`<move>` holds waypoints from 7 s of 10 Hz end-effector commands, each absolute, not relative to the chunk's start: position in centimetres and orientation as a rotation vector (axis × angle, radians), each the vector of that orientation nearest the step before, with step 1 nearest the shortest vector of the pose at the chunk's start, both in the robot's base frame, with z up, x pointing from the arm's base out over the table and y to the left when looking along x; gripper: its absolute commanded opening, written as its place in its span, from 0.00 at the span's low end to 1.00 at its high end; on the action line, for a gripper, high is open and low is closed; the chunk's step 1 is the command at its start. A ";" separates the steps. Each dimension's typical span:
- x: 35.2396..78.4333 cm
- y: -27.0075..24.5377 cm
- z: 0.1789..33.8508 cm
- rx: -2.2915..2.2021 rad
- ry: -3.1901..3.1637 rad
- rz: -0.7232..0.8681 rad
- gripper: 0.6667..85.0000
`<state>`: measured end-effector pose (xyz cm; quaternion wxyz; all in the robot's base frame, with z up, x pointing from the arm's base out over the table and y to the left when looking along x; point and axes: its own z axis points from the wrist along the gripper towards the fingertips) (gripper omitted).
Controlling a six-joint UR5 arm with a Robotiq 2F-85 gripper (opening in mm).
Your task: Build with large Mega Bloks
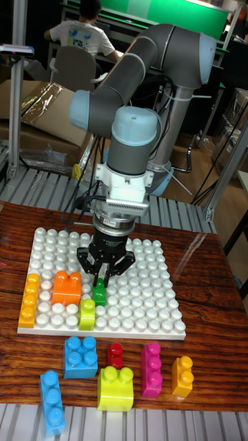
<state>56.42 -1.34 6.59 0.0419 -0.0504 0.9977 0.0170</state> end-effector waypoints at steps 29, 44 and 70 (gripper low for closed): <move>56.5 -1.7 7.8 -0.078 3.100 -0.031 0.20; 69.0 -5.8 9.0 -0.334 3.050 0.034 0.54; 71.9 -2.4 5.6 -0.299 3.043 0.071 0.69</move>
